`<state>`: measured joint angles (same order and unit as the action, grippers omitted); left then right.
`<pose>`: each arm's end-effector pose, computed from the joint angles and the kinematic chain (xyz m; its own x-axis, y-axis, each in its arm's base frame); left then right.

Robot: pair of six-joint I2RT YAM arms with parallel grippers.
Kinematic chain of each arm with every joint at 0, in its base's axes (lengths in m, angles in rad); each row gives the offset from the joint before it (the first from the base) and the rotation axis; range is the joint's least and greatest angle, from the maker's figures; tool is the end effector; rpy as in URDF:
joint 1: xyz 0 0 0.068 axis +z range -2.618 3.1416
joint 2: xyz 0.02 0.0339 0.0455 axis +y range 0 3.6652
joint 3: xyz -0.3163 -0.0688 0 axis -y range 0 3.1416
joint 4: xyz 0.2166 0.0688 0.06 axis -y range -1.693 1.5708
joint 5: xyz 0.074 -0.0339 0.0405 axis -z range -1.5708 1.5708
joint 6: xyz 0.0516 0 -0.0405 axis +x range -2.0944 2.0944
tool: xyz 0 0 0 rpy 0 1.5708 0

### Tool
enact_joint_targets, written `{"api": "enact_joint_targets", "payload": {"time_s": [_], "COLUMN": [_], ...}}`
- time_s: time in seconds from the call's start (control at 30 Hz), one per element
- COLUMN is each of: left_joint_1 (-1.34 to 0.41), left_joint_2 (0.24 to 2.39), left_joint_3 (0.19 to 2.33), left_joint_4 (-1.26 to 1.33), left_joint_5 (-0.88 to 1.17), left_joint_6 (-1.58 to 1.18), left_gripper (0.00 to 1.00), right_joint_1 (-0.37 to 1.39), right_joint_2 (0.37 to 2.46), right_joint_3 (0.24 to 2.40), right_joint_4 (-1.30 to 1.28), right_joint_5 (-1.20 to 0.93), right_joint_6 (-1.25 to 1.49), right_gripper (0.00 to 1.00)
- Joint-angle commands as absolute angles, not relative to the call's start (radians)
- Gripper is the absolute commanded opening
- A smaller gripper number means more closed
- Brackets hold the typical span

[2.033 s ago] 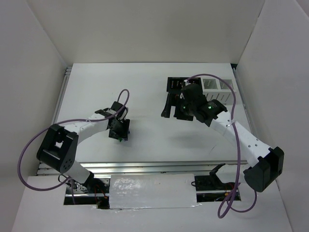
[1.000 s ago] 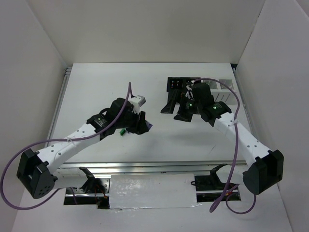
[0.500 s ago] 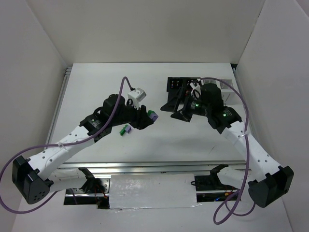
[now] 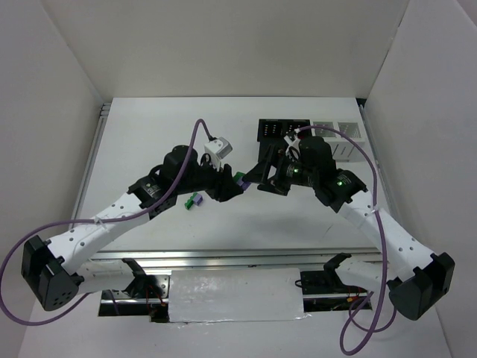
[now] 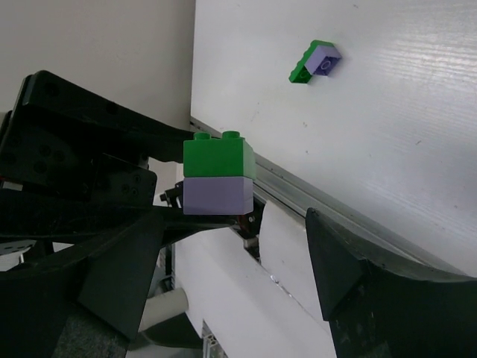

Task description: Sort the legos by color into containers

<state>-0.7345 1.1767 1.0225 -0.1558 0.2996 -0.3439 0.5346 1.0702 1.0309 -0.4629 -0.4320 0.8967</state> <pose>0.1673 -0.1716 0.3940 -0.4994 0.0169 -0.8662 0.7229 0.5592 -0.4059 0.1550 0.1169 0.3843 -0.8667 0.3113 -0.3897 -0.1623 0.5627 0.8106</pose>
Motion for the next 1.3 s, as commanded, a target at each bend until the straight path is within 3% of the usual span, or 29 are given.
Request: {"api": "enact_joint_targets", "payload": {"time_s": [0.0, 0.1, 0.2, 0.53, 0.63, 0.67, 0.7, 0.73, 0.77, 0.9, 0.93, 1.1, 1.27], "left_joint_1": [-0.744, -0.747, -0.75, -0.761, -0.762, -0.762, -0.762, -0.762, -0.762, -0.762, -0.762, -0.762, -0.759], "left_joint_2": [1.189, 1.19, 1.189, 1.207, 1.212, 1.213, 1.215, 1.213, 1.213, 1.216, 1.218, 1.238, 1.261], "left_joint_3": [1.077, 1.081, 1.085, 1.092, 1.097, 1.098, 1.1, 1.1, 1.1, 1.103, 1.104, 1.188, 1.287], "left_joint_4": [-0.104, -0.106, -0.106, -0.095, -0.101, -0.103, -0.106, -0.107, -0.107, -0.11, -0.107, -0.202, -0.322], "left_joint_5": [0.328, 0.328, 0.33, 0.353, 0.348, 0.344, 0.339, 0.339, 0.336, 0.308, 0.307, 0.363, 0.527], "left_joint_6": [-0.333, -0.334, -0.337, -0.345, -0.344, -0.344, -0.345, -0.344, -0.344, -0.367, -0.371, -0.355, -0.295], "left_gripper": [0.0, 0.0, 0.0, 0.0, 0.0, 0.05, 0.08, 0.12, 0.27, 0.8, 0.99, 1.0, 0.99], "right_joint_1": [0.561, 0.566, 0.577, 0.604, 0.606, 0.604, 0.604, 0.604, 0.606, 0.603, 0.601, 0.539, 0.379], "right_joint_2": [1.078, 1.086, 1.095, 1.134, 1.134, 1.129, 1.121, 1.121, 1.114, 1.091, 1.083, 1.043, 0.951], "right_joint_3": [1.055, 1.052, 1.052, 1.052, 1.054, 1.049, 1.046, 1.043, 1.036, 1.0, 0.993, 0.942, 0.79], "right_joint_4": [-0.428, -0.419, -0.417, -0.385, -0.374, -0.367, -0.364, -0.357, -0.345, -0.282, -0.267, -0.186, 0.133], "right_joint_5": [-0.394, -0.387, -0.374, -0.337, -0.341, -0.342, -0.341, -0.341, -0.345, -0.367, -0.373, -0.444, -0.849], "right_joint_6": [0.888, 0.89, 0.882, 0.876, 0.87, 0.871, 0.871, 0.871, 0.868, 0.862, 0.858, 0.695, 0.636], "right_gripper": [0.83, 0.71, 0.65, 0.61, 0.39, 0.18, 0.07, 0.07, 0.0, 0.0, 0.0, 0.0, 0.0]}}
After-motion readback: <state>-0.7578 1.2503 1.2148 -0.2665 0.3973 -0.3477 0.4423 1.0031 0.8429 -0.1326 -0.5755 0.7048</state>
